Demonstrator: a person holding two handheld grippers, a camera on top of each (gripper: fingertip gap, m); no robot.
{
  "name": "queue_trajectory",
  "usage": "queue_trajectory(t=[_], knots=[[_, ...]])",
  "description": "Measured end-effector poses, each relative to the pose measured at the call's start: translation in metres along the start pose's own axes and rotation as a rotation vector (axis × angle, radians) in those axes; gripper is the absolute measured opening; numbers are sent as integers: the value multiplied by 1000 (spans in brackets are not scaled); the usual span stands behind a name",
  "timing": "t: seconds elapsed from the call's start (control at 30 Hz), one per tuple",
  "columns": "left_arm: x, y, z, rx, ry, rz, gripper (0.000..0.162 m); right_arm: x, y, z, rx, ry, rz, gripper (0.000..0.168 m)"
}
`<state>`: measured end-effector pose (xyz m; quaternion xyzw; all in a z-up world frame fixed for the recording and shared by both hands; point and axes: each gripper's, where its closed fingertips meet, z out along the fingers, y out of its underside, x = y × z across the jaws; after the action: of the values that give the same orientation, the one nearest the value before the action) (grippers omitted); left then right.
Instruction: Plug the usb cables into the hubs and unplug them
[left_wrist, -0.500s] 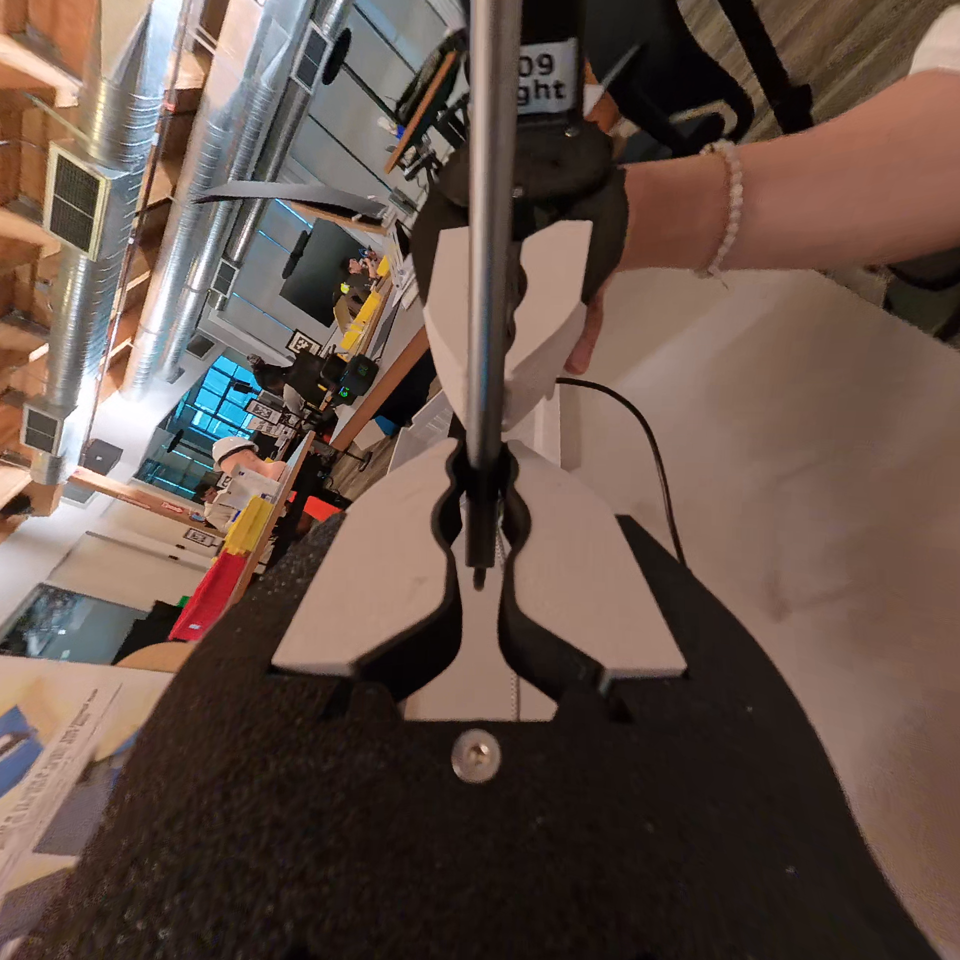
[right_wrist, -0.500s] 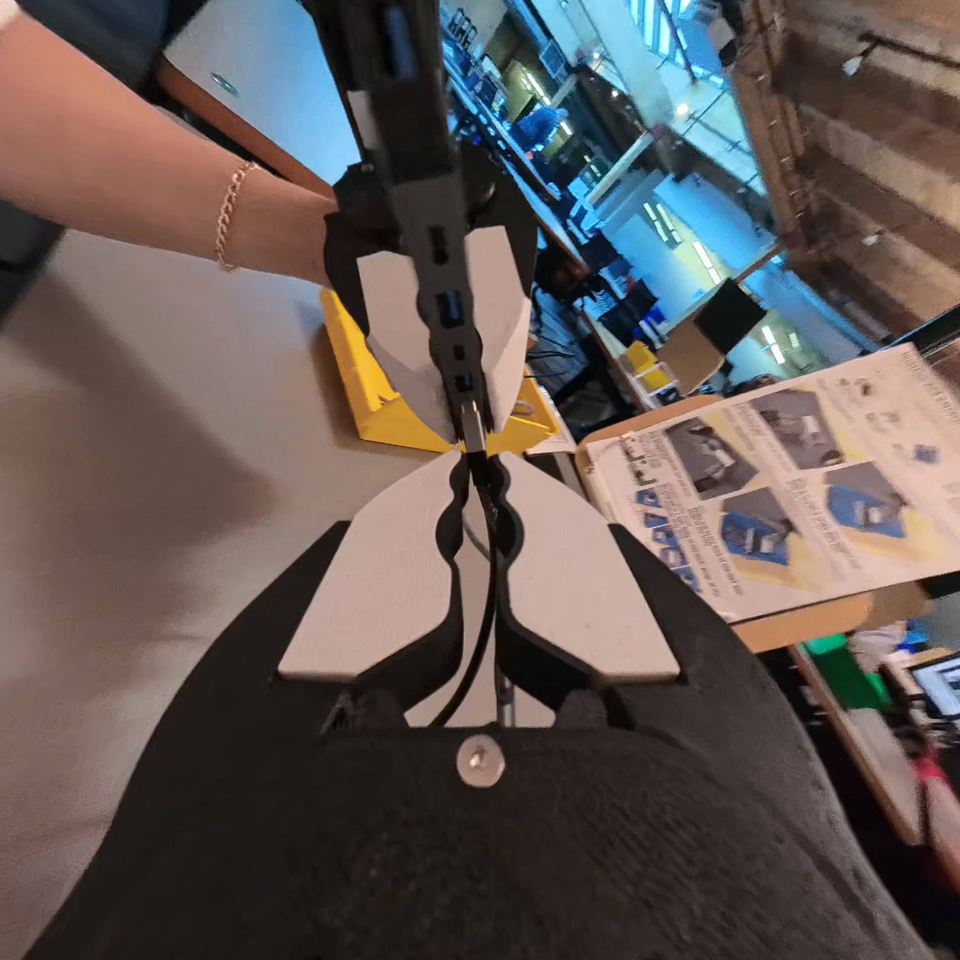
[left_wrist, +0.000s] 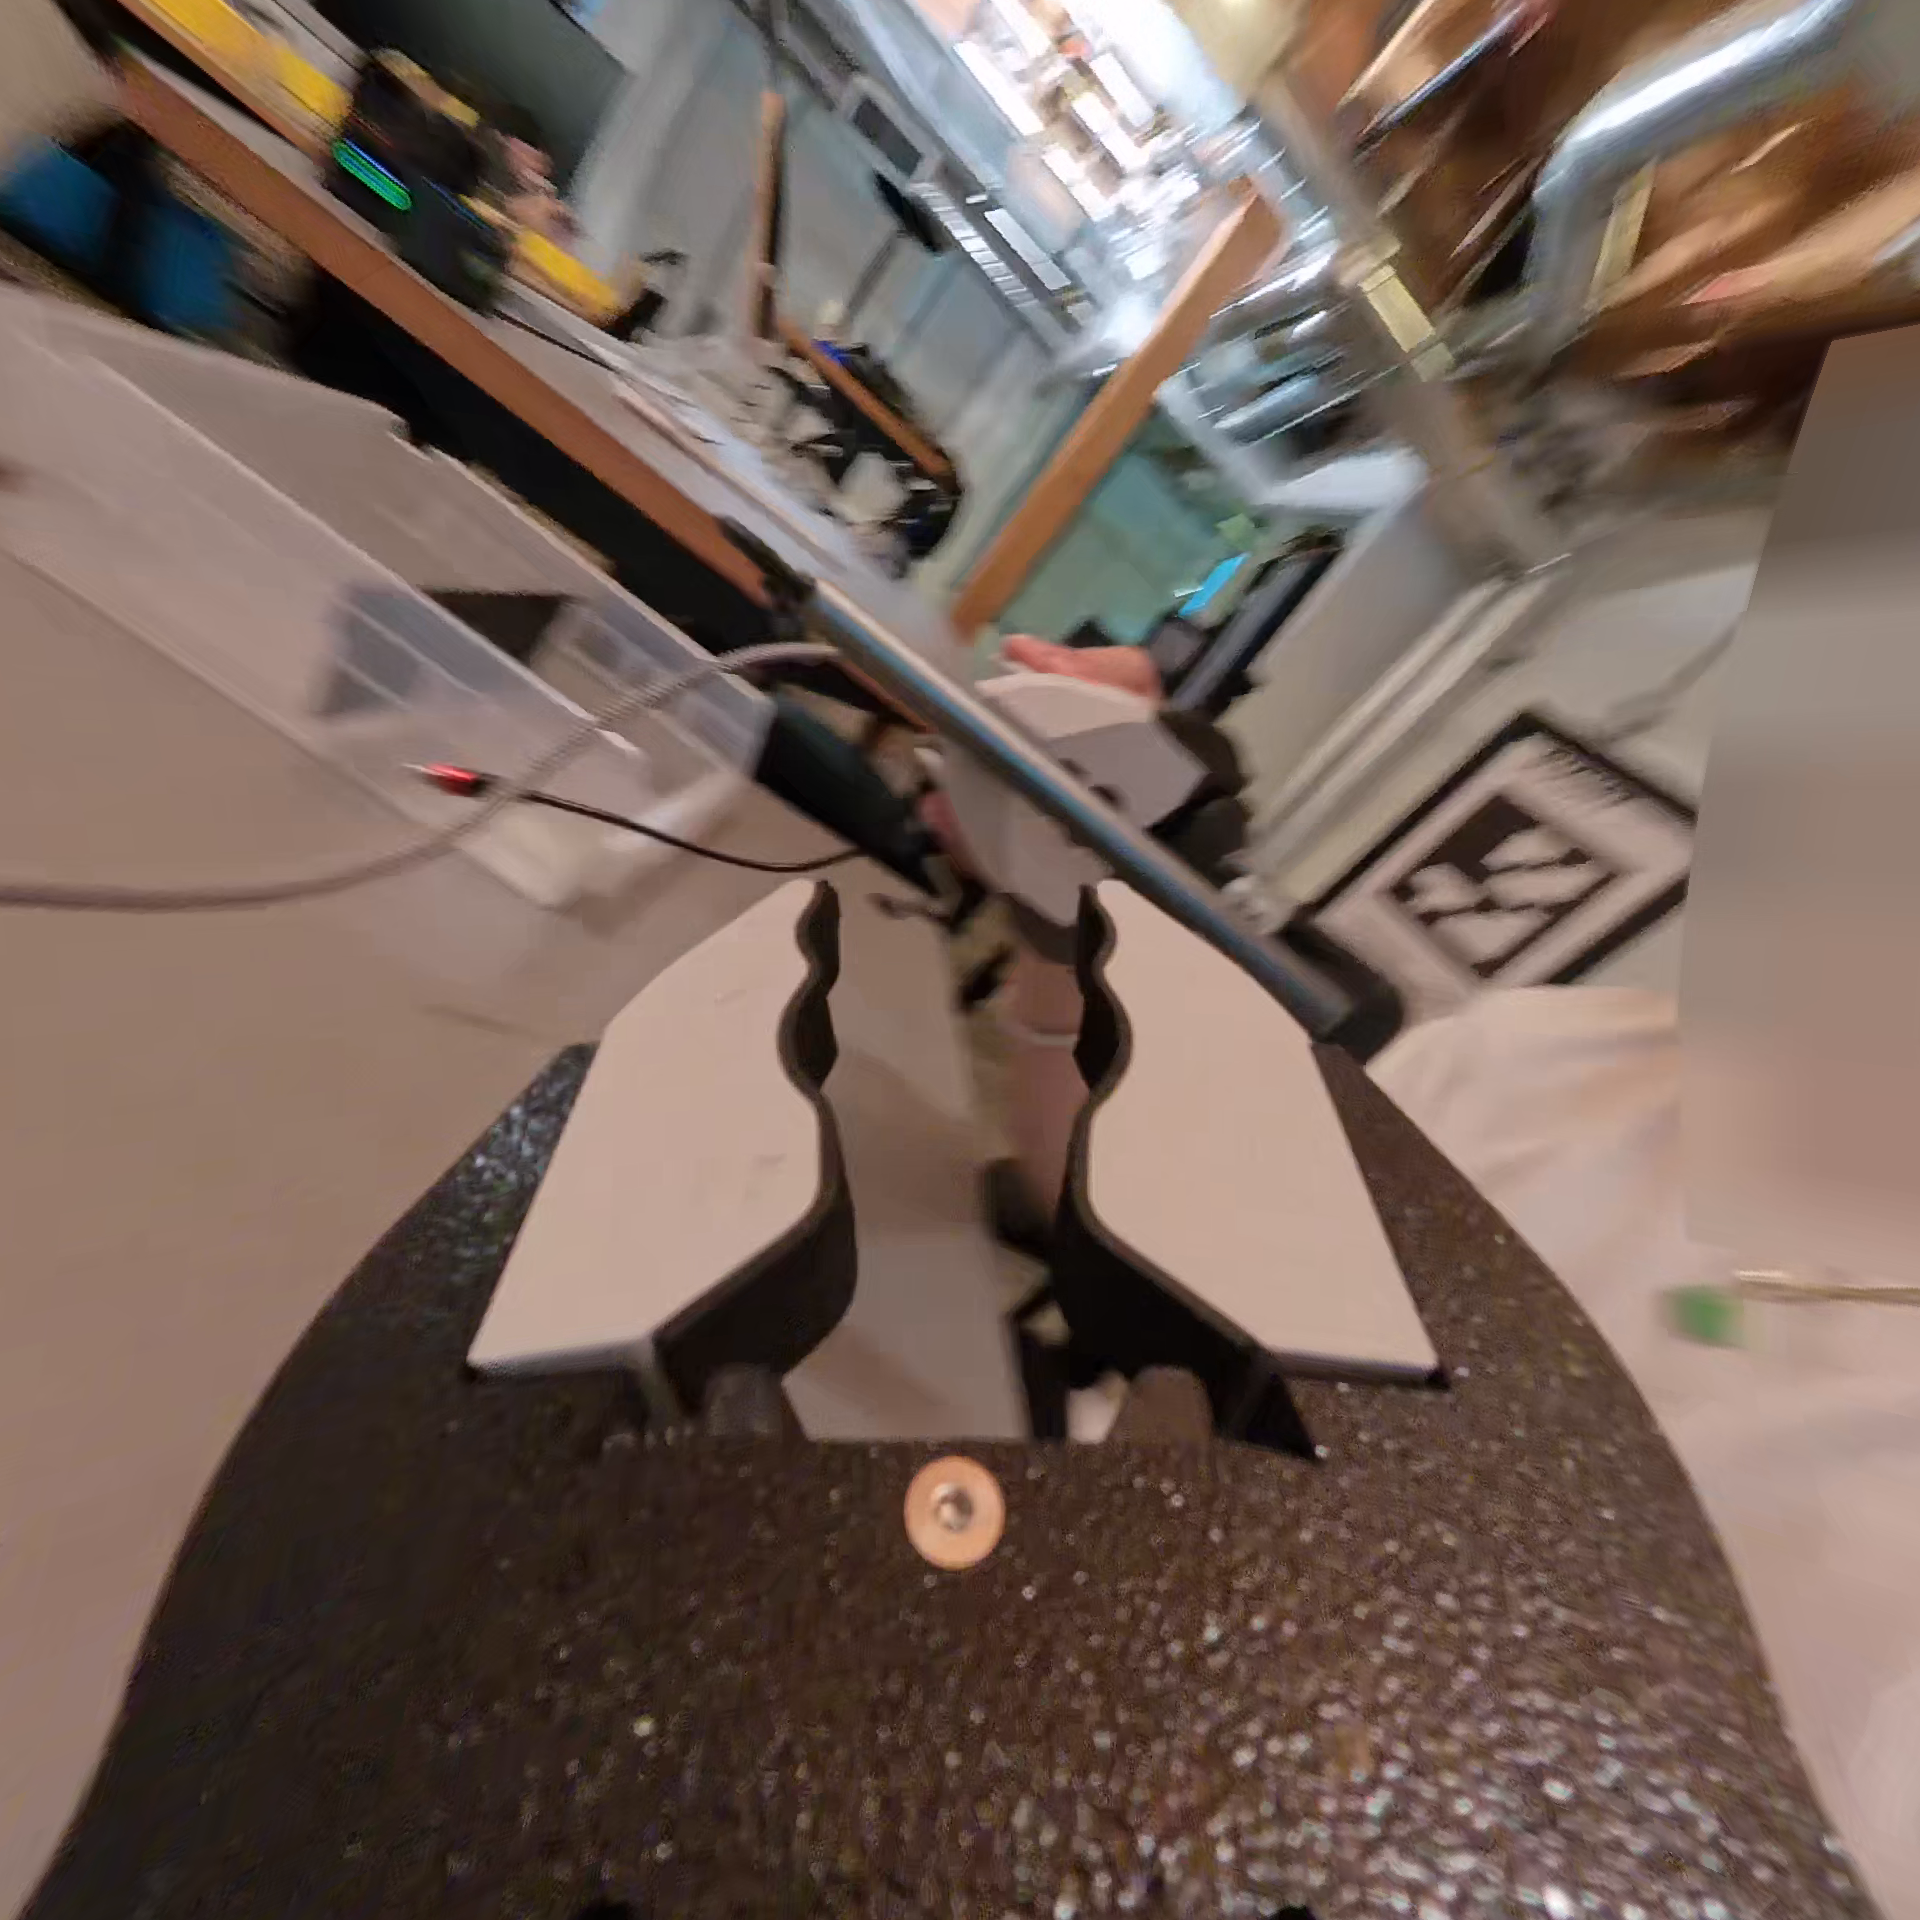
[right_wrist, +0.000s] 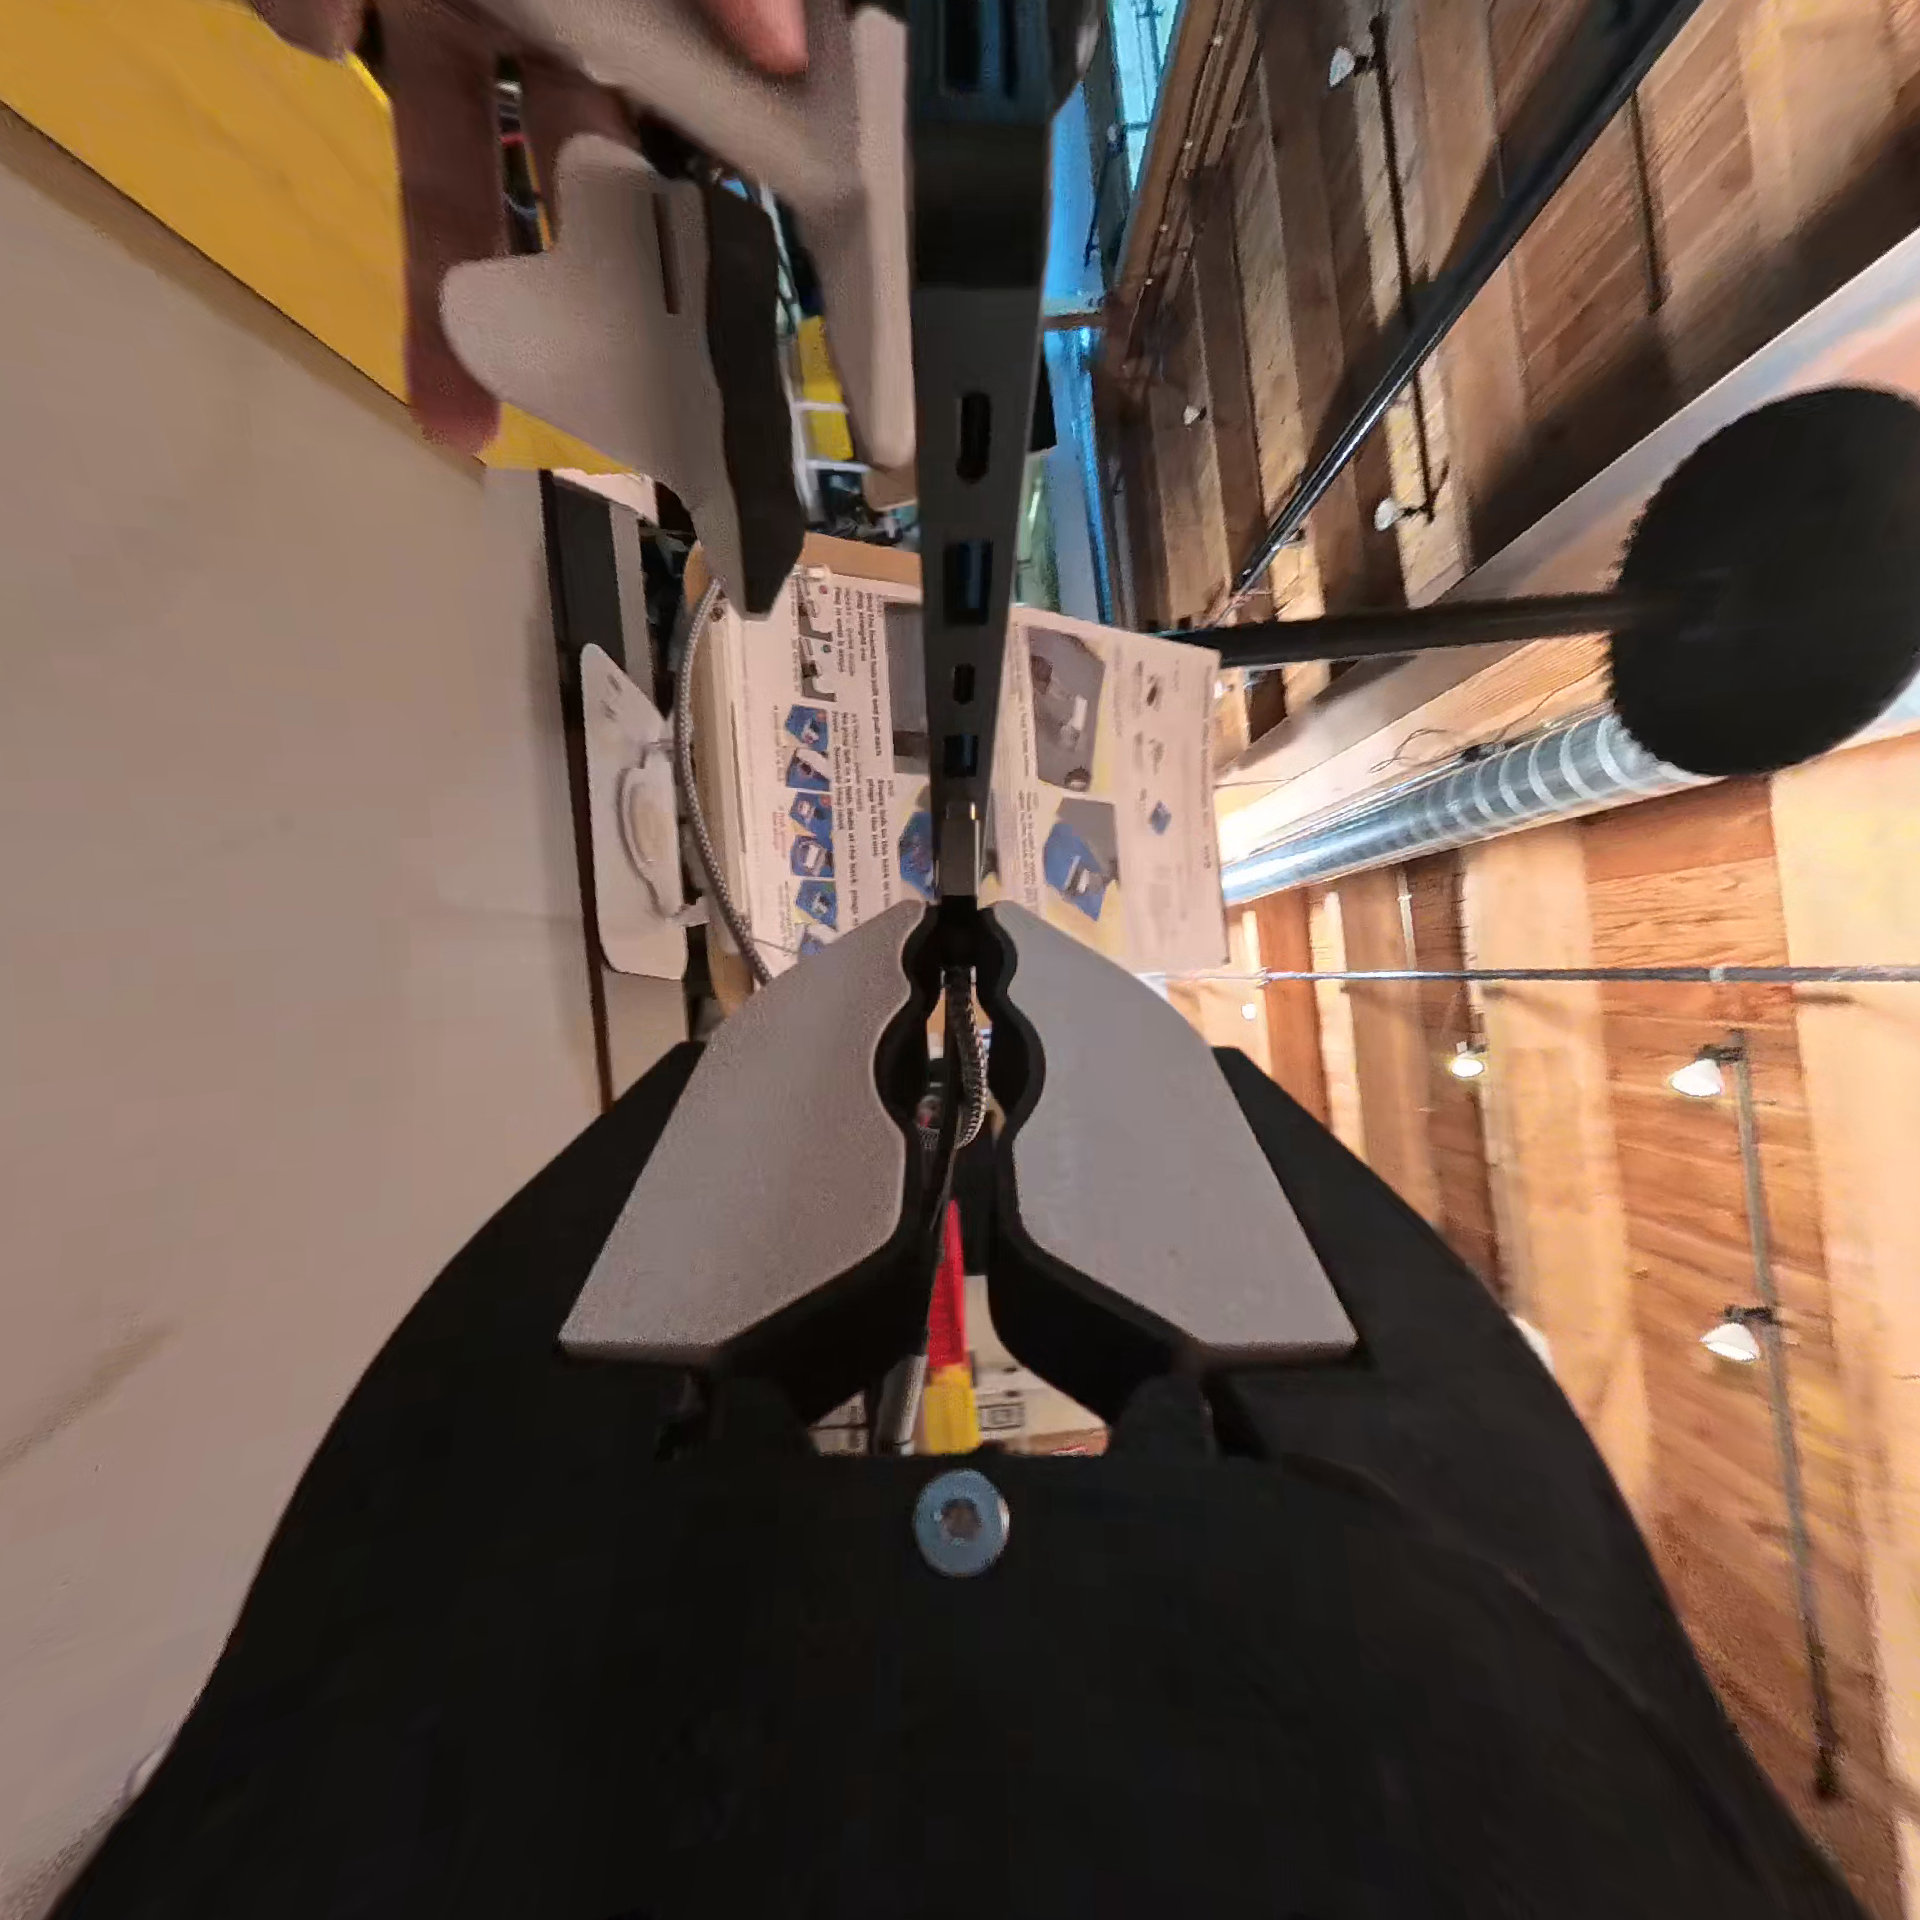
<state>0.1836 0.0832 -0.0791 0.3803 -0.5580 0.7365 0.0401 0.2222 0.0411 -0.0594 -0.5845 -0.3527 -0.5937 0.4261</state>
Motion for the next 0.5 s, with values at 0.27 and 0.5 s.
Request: queue_trajectory(t=[0.27, 0.5], knots=[[0, 14, 14, -114, 143, -380, 36, -31, -8, 11, 28, -66, -135, 6], [-29, 30, 24, -174, 74, -328, 20, -60, -1, 23, 48, -172, 27, 7]])
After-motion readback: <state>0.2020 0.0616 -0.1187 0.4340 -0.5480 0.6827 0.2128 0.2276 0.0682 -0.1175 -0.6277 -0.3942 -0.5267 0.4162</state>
